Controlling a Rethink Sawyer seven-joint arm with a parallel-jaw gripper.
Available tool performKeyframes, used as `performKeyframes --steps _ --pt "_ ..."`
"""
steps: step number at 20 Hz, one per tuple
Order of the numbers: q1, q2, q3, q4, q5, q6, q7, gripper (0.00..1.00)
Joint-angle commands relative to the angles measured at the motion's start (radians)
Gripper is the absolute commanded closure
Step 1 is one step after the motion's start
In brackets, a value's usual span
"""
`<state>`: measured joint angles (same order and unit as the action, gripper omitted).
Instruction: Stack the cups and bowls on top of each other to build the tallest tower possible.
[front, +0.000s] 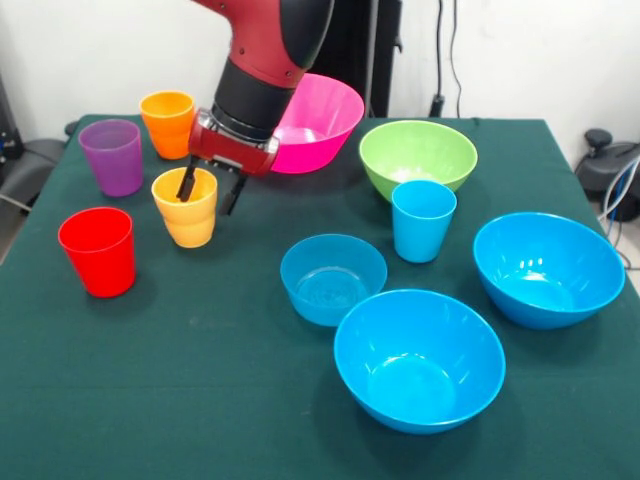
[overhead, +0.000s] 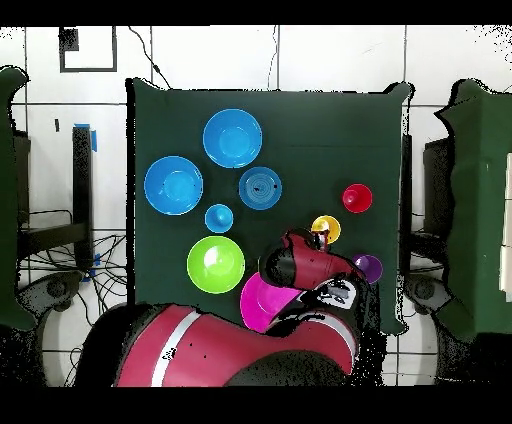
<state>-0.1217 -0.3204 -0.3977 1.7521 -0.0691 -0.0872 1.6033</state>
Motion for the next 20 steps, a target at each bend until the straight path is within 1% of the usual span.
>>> performKeyframes --steps 1,6,13,20 --pt "-0.040 0.044 0.111 0.002 -0.036 0.015 0.132 0.00" --pt "-0.076 0.041 0.158 0.013 -0.043 0.057 0.118 0.00" --pt "-0.090 0.044 0.185 0.018 -0.039 0.091 0.109 0.00" --pt "-0.129 0.052 0.232 0.014 -0.052 0.117 0.086 0.00"
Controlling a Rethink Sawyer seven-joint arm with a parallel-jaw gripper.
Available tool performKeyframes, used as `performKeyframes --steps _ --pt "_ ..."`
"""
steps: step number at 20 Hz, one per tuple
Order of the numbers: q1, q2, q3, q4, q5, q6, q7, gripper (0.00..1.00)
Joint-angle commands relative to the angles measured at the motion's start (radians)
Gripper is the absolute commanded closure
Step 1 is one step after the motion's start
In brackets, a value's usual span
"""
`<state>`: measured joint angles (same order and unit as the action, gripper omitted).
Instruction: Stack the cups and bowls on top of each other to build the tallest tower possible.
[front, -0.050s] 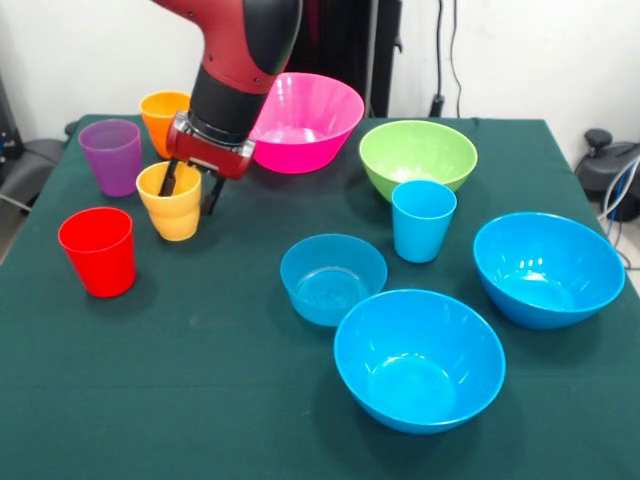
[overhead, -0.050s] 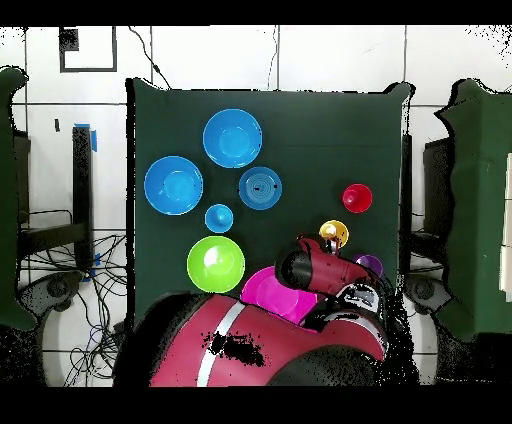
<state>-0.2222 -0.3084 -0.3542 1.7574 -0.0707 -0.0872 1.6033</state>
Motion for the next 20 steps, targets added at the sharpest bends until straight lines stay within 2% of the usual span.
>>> performKeyframes --steps 1,9,13,20 --pt "-0.034 0.038 0.196 0.015 -0.054 0.118 0.086 0.00" --pt "-0.110 -0.005 0.300 0.068 -0.117 0.070 0.088 0.00" --pt "-0.107 -0.038 0.313 0.069 -0.126 0.098 0.083 0.00" --pt "-0.106 -0.045 0.318 0.040 -0.141 0.116 0.071 0.00"
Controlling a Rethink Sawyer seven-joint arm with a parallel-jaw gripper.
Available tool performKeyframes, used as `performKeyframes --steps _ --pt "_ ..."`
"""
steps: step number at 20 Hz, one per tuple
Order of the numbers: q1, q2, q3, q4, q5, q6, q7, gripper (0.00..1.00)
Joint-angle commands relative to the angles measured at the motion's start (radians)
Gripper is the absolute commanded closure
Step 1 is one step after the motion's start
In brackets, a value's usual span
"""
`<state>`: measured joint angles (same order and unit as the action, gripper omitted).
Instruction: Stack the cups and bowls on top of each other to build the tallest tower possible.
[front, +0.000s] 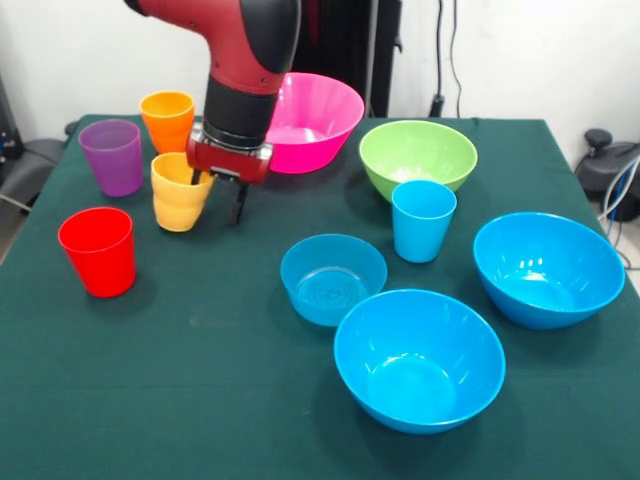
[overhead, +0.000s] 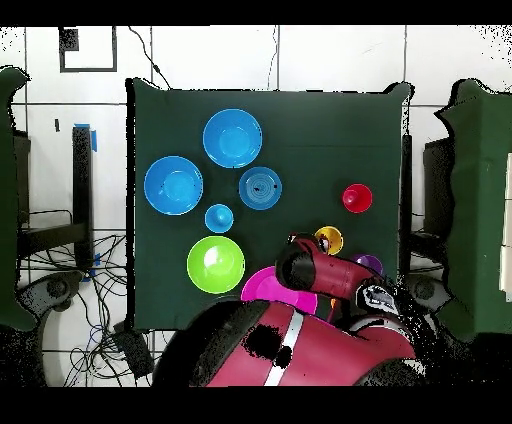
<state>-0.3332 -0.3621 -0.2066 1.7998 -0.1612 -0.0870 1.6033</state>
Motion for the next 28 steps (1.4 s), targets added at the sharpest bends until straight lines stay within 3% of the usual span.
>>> performKeyframes --steps 1,8,15,16,20,28 --pt "0.008 0.007 0.169 -0.005 -0.052 0.117 0.070 0.00" --pt "0.037 -0.008 0.147 -0.020 -0.064 0.098 0.071 0.00" --pt "0.047 -0.015 0.137 -0.040 -0.057 0.139 0.064 0.00" --pt "0.054 -0.016 0.130 -0.048 -0.053 0.153 0.063 1.00" --pt "0.089 -0.013 0.094 -0.070 -0.050 0.147 0.065 1.00" --pt "0.093 -0.007 0.074 -0.070 -0.063 0.124 0.067 1.00"
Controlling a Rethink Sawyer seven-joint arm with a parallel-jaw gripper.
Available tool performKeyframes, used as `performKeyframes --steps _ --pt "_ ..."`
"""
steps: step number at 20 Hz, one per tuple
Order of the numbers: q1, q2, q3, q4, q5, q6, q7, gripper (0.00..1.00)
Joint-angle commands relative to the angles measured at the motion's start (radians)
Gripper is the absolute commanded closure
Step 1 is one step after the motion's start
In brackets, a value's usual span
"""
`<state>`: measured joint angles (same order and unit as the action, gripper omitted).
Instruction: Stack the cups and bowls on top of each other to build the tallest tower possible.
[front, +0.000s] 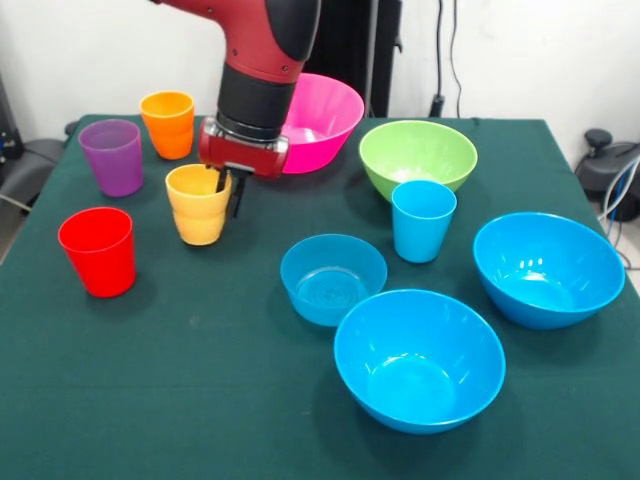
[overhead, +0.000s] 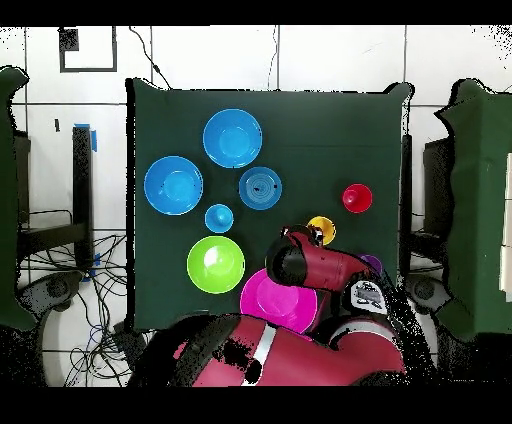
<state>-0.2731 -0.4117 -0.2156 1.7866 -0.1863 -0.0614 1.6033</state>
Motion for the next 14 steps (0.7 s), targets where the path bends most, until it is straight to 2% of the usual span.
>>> performKeyframes --steps 1,7,14 --pt "0.030 0.042 0.085 -0.055 -0.039 0.097 0.067 1.00" --pt "0.013 0.017 0.123 -0.020 -0.047 0.081 0.076 1.00" --pt "0.074 -0.080 0.131 -0.040 0.003 0.240 0.061 1.00"
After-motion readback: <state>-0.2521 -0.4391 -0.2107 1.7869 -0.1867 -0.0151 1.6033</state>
